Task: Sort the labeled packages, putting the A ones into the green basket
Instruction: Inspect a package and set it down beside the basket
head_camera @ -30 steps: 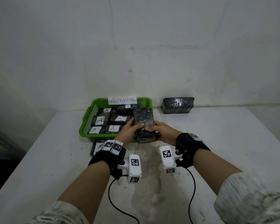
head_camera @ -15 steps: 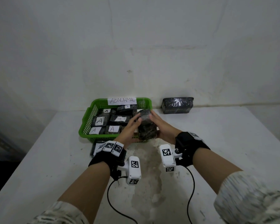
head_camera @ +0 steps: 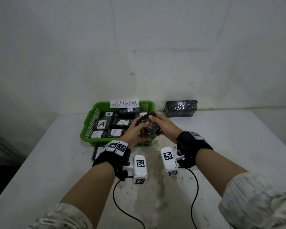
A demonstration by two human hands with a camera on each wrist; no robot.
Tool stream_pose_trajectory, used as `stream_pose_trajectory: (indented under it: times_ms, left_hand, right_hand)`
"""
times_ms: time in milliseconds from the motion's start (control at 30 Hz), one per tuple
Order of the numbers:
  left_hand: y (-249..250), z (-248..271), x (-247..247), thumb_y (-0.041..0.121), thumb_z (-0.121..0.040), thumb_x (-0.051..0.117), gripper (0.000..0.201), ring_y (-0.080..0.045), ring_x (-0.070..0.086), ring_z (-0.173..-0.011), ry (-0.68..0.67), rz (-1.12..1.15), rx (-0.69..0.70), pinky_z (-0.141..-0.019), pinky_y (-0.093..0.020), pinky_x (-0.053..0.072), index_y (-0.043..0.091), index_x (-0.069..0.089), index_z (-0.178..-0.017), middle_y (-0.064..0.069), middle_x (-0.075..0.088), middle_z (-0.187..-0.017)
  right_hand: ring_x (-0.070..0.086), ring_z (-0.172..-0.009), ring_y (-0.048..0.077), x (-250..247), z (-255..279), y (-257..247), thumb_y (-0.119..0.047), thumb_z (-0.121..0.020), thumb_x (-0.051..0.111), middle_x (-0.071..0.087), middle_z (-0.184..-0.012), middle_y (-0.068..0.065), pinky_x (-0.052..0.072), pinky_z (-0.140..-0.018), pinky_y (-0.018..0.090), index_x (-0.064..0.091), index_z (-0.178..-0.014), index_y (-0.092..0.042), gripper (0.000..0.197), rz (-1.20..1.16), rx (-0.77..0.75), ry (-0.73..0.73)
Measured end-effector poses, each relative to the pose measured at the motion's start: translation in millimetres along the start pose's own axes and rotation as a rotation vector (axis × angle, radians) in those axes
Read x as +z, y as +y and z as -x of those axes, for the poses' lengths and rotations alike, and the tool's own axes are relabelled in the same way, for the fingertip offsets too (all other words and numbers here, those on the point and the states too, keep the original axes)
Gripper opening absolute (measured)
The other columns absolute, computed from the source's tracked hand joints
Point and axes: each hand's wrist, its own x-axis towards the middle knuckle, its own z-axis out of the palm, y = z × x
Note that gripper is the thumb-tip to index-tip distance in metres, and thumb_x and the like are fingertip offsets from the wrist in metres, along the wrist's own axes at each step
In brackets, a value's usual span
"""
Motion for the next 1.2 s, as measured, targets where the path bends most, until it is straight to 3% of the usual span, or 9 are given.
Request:
stream_pose_trajectory:
  times_ms: [100,233,500,600,767,833,1000,1100,1200]
  left_hand:
    - [0,1,3,0.017,-0.093,0.053,0.046,-0.032,0.052,-0.116,0.047,-0.046,0.037,-0.061,-0.034,0.055,0.020,0.038,-0.136,-0.016,0.047,-0.134]
    - [2,2,3,0.021,-0.095,0.050,0.044,-0.033,0.055,-0.110,0.100,-0.086,0.056,-0.052,-0.028,0.054,0.017,0.036,-0.137,-0.017,0.048,-0.134]
    - [0,8,-7,0.023,-0.090,0.059,0.053,-0.023,0.063,-0.088,-0.002,-0.156,-0.011,-0.073,-0.032,0.057,0.022,0.035,-0.138,-0.011,0.058,-0.114]
    - [1,7,-9,0.050,-0.088,0.053,0.057,-0.029,0.063,-0.096,0.013,-0.239,-0.074,-0.078,-0.040,0.056,0.022,0.038,-0.135,-0.014,0.060,-0.115]
    - [2,6,-11,0.074,-0.084,0.015,0.076,-0.017,0.051,-0.046,0.125,-0.249,-0.170,-0.044,-0.021,0.047,0.013,0.060,-0.091,-0.011,0.053,-0.060]
    - [0,4,-13,0.073,-0.085,0.015,0.074,-0.012,0.042,-0.032,0.157,-0.278,-0.189,-0.039,-0.016,0.038,0.013,0.058,-0.089,-0.005,0.048,-0.044]
    - [-6,1,-20,0.069,-0.088,0.024,0.065,-0.011,0.030,-0.036,0.131,-0.418,-0.193,-0.043,-0.018,0.024,0.013,0.056,-0.079,0.003,0.038,-0.037]
    - [-6,-1,-23,0.066,-0.088,0.038,0.058,-0.010,0.030,-0.033,0.154,-0.414,-0.192,-0.045,-0.020,0.024,0.012,0.054,-0.073,0.004,0.038,-0.036]
    - [-3,-4,-22,0.063,-0.087,0.044,0.054,-0.009,0.031,-0.031,0.215,-0.322,-0.190,-0.042,-0.017,0.026,0.013,0.050,-0.067,0.002,0.039,-0.040]
  right_hand:
    - [0.055,-0.094,0.009,-1,-1,2,-0.035,-0.094,0.055,0.053,-0.134,0.008,0.048,-0.058,0.014,0.030,-0.149,-0.018,0.063,0.006,0.031,-0.058]
    - [0.064,-0.105,0.026,0,2,4,-0.021,-0.094,0.057,0.060,-0.129,0.009,0.054,-0.079,0.034,0.036,-0.147,-0.019,0.057,-0.004,0.014,-0.032]
    - [0.065,-0.076,0.013,0,3,-2,-0.022,-0.095,0.057,0.066,-0.107,0.006,0.052,-0.069,0.027,0.054,-0.133,-0.008,0.040,0.106,-0.087,0.101]
    - [0.061,-0.059,-0.002,3,12,-11,-0.032,-0.095,0.055,0.062,-0.096,-0.005,0.048,-0.056,0.014,0.051,-0.134,-0.016,0.041,0.166,-0.099,0.057]
    - [0.055,-0.081,-0.011,-2,21,-19,-0.025,-0.092,0.061,0.062,-0.100,-0.008,0.044,-0.075,0.004,0.051,-0.127,-0.023,0.037,0.264,-0.039,-0.112]
    - [0.053,-0.083,-0.008,-1,23,-21,-0.020,-0.090,0.064,0.060,-0.097,-0.013,0.041,-0.066,0.000,0.047,-0.124,-0.029,0.040,0.270,0.008,-0.145]
    - [0.062,-0.104,0.023,2,14,-12,-0.035,-0.090,0.063,0.062,-0.121,0.011,0.053,-0.087,0.038,0.040,-0.135,-0.017,0.054,0.086,0.089,0.027]
    - [0.060,-0.080,0.018,2,16,-15,-0.044,-0.096,0.049,0.063,-0.105,0.008,0.050,-0.066,0.032,0.033,-0.119,-0.024,0.035,0.126,0.080,0.084]
    - [0.053,-0.072,0.015,5,21,-17,-0.052,-0.097,0.038,0.057,-0.092,0.002,0.043,-0.061,0.027,0.040,-0.109,-0.018,0.037,0.146,0.078,0.008]
